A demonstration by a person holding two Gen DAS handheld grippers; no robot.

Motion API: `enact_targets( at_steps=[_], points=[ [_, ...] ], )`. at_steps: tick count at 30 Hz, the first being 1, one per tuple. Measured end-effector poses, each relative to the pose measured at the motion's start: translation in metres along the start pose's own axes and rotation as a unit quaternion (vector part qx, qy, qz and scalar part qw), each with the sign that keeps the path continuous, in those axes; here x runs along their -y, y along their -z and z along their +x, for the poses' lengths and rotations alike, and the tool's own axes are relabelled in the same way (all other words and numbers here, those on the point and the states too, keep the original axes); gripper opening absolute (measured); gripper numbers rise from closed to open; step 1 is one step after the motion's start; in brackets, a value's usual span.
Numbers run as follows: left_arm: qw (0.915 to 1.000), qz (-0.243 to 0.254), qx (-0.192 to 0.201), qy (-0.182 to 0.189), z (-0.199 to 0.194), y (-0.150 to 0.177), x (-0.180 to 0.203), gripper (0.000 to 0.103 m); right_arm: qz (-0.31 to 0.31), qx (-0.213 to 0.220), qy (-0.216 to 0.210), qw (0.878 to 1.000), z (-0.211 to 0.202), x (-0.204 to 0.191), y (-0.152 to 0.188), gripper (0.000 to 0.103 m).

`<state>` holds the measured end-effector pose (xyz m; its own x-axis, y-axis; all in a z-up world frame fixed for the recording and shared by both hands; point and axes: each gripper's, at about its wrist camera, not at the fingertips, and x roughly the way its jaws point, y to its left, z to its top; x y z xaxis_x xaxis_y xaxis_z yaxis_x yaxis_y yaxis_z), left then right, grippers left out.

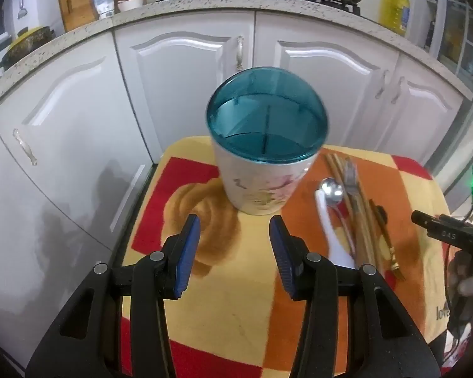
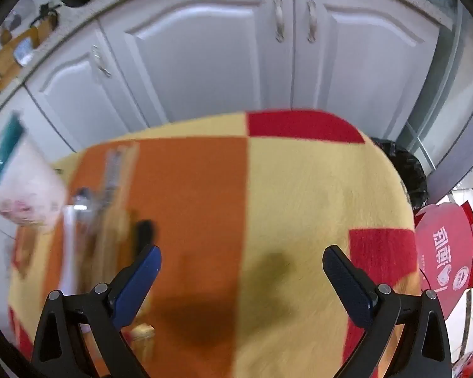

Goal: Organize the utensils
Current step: 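Bring both tools toward the floral cup and the utensils on the cloth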

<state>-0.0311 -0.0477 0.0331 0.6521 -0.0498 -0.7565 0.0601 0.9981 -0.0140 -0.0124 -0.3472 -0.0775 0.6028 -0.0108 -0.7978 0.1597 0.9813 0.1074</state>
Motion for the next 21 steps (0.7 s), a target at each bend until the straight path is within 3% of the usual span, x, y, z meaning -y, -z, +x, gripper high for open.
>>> enact_targets(
  at_steps=[9, 21],
  points=[
    [0.9991, 0.007, 0.036, 0.019, -0.026, -0.010, 0.017, 0.045, -0.031, 0.094, -0.061, 0.993, -0.100, -0.069, -0.010, 0.103],
    [0.9965, 0.007, 0.074, 0.038, -0.055, -0.032, 0.034, 0.045, -0.052, 0.143, -0.038, 0.988, -0.145, -0.090, -0.024, 0.103]
  ],
)
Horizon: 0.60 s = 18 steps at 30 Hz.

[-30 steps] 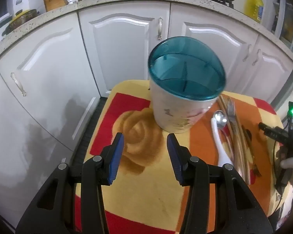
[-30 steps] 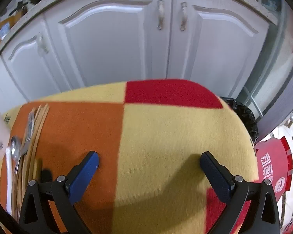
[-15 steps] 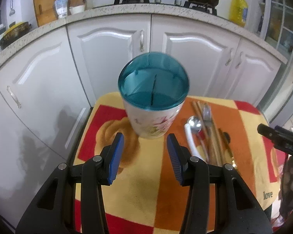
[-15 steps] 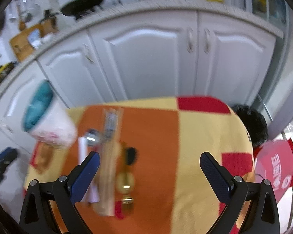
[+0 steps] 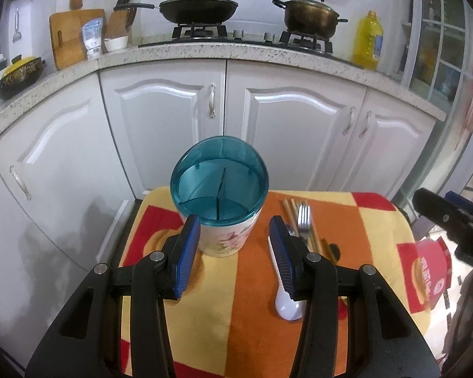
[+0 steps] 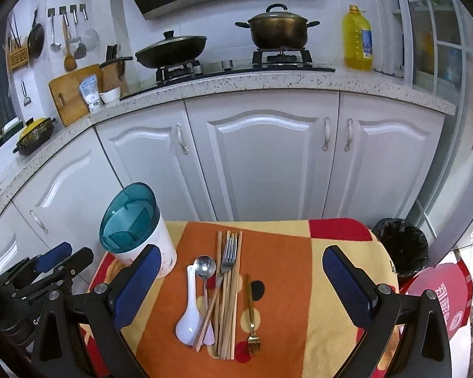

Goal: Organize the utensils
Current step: 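Bring both tools toward the floral cup and the utensils on the cloth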

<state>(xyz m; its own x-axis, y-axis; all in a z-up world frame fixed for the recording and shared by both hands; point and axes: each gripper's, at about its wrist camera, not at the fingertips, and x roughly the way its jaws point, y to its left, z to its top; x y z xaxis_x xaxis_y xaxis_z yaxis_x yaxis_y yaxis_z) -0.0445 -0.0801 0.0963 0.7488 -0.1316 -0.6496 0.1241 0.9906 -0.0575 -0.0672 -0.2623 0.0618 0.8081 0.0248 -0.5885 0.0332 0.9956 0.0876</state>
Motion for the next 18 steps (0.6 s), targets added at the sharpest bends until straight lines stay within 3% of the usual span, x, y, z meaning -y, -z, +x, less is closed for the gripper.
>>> enact_targets(
  at_steps=[18],
  points=[
    [0.9999, 0.005, 0.011, 0.008, -0.0073, -0.0088, 0.0082, 0.045, -0.025, 0.011, -0.001, 1.000, -0.0090, -0.0081, -0.0075, 0.103]
  ],
)
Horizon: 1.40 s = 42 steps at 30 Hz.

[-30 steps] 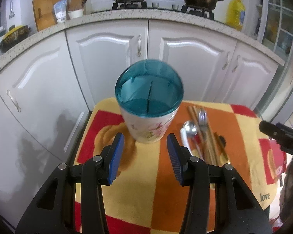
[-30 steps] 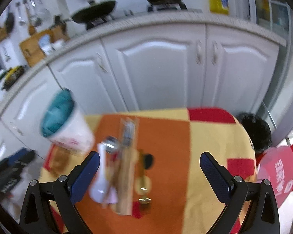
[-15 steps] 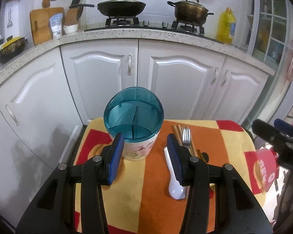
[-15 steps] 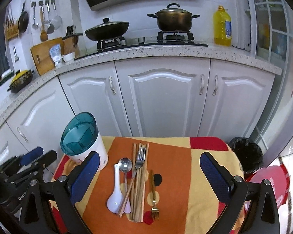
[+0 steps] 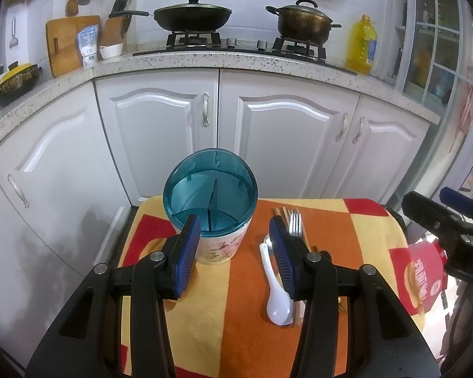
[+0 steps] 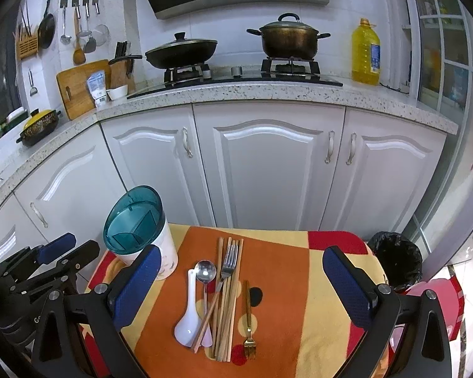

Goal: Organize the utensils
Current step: 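Bring both tools toward the floral cup and the utensils on the cloth, then lower both tools toward the utensils lying beside the floral cup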

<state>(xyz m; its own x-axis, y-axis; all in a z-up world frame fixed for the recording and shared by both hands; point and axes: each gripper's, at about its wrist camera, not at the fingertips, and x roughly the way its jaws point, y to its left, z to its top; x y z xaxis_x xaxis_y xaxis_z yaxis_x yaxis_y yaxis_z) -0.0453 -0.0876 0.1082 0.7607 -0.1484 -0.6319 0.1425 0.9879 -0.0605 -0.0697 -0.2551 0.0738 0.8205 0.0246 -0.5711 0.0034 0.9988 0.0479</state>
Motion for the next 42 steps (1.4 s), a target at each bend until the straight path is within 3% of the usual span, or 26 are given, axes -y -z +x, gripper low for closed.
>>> enact_targets(
  at_steps=[42],
  points=[
    [0.9999, -0.009, -0.008, 0.001, 0.0020, -0.0021, 0.0034, 0.045, -0.001, -0.008, 0.010, 1.000, 0.0046, 0.0061, -0.0048, 0.103]
  ],
)
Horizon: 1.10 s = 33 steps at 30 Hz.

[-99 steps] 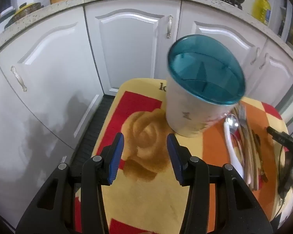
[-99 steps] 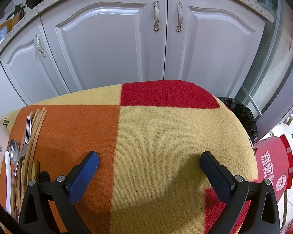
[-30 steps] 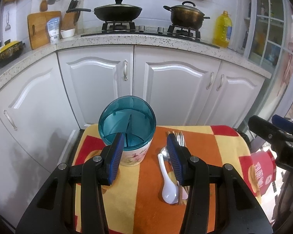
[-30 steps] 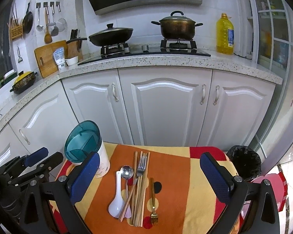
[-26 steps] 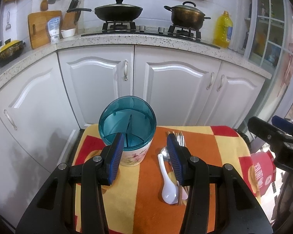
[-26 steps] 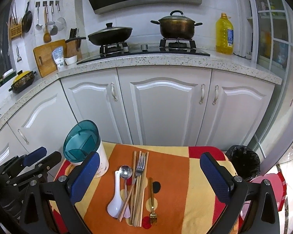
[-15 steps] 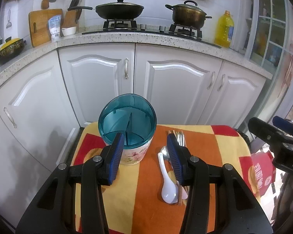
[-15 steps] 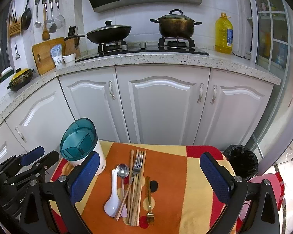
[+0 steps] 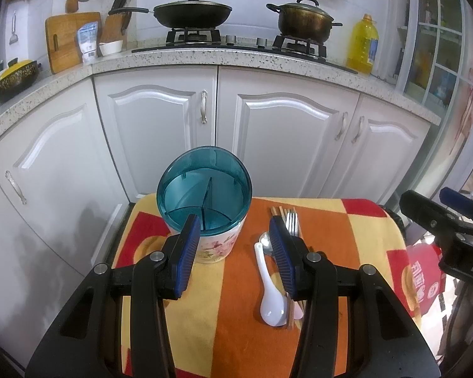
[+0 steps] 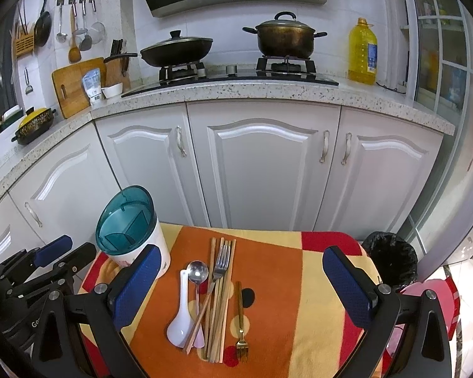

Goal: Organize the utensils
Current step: 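Lower both tools toward the utensils lying beside the floral cup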

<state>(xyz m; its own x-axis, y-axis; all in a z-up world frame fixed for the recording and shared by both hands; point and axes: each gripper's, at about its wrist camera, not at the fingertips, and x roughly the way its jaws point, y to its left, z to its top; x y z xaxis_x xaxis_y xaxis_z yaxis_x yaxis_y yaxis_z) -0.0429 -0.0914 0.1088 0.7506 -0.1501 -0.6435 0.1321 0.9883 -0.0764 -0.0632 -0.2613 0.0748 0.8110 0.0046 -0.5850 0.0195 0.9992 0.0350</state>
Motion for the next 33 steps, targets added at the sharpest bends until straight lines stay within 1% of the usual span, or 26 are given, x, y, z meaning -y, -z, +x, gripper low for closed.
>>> enact_targets(
  at_steps=[6, 12, 26, 33],
  points=[
    [1.0000, 0.005, -0.004, -0.003, 0.001, 0.002, 0.002, 0.045, 0.008, -0.006, -0.005, 1.000, 0.002, 0.004, 0.003, 0.103],
    [1.0000, 0.005, -0.006, -0.004, 0.004, 0.003, 0.003, 0.045, -0.004, -0.015, -0.002, 1.000, 0.007, 0.000, 0.005, 0.103],
    [0.9999, 0.002, -0.010, -0.002, 0.008, 0.005, 0.002, 0.045, 0.005, -0.012, -0.005, 1.000, 0.009, 0.001, 0.009, 0.103],
    [0.9999, 0.002, -0.010, 0.001, 0.009, 0.006, 0.003, 0.045, 0.004, -0.021, -0.002, 1.000, 0.012, 0.003, 0.013, 0.103]
  ],
)
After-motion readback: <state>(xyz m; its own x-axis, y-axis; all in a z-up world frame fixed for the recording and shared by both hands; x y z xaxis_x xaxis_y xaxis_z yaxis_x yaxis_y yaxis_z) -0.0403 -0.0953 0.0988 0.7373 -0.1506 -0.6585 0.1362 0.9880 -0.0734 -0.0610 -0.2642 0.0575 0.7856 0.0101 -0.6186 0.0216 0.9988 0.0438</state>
